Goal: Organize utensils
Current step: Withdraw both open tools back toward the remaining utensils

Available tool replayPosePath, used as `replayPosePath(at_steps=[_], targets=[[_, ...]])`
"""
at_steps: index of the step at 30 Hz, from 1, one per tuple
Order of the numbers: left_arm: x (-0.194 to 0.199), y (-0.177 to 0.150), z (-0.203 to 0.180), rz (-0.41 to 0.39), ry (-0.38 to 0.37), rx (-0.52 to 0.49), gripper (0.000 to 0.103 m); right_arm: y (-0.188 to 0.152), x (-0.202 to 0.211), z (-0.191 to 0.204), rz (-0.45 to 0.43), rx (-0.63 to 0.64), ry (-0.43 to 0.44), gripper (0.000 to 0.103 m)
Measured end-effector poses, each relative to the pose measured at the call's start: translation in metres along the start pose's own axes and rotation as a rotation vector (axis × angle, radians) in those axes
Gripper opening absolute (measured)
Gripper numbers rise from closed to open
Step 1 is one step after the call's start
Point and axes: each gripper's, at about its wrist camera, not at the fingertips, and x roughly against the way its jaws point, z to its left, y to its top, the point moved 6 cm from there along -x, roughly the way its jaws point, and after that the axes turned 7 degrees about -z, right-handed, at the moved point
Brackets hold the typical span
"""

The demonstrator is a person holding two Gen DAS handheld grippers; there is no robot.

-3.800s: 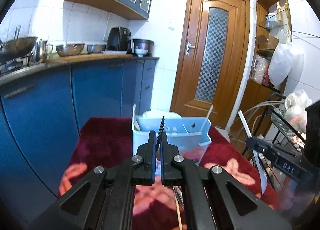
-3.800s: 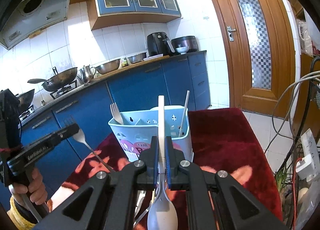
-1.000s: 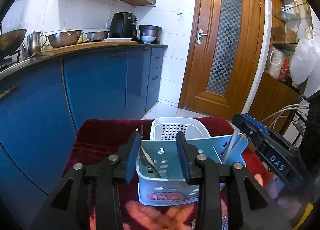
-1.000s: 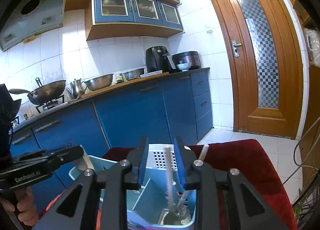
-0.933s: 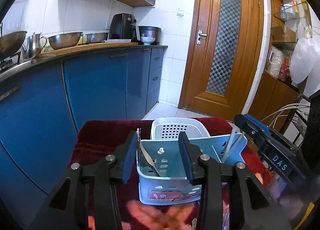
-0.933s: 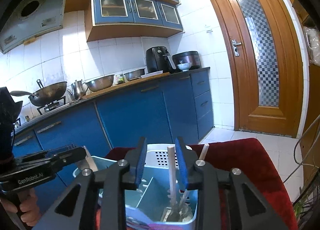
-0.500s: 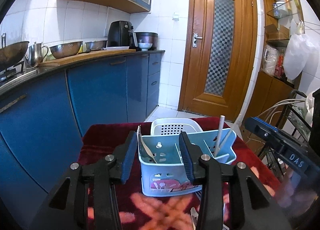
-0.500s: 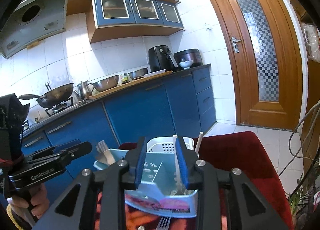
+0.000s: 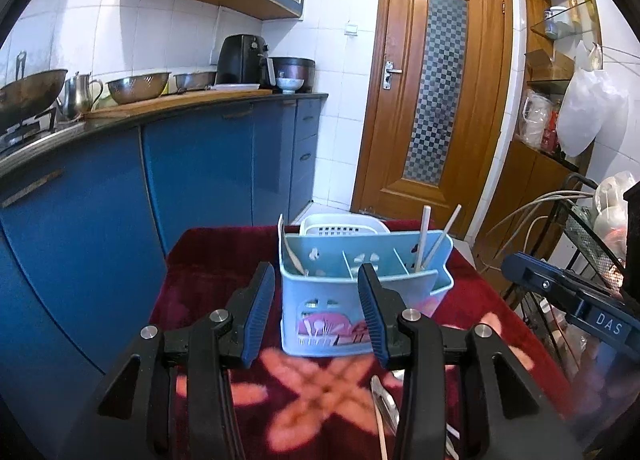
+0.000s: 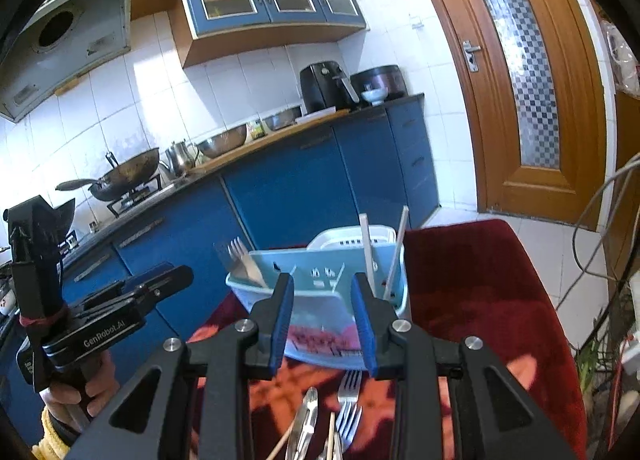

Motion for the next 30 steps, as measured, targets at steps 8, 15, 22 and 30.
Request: replayPosePath(at_steps=[8, 15, 22, 30], targets=[[0.009, -0.030, 0.001, 0.067, 0.004, 0.010, 0.044, -0.027, 0.010, -0.007, 0.091, -0.014, -0.049, 0.033], [0.002, -0.062, 0.000, 0.168, -0.005, 0.041, 0.044, -0.060, 0.010, -0.018, 0.190, -0.016, -0.098, 0.033], [-0.010, -0.093, -0.011, 0.259, -0.033, 0.047, 0.044, -0.090, 0.006, -0.031, 0.277, -0.036, -0.113, 0.033], [-0.021, -0.127, -0.023, 0.351, -0.042, 0.031, 0.044, -0.123, 0.004, -0.033, 0.363, -0.028, -0.119, 0.033]])
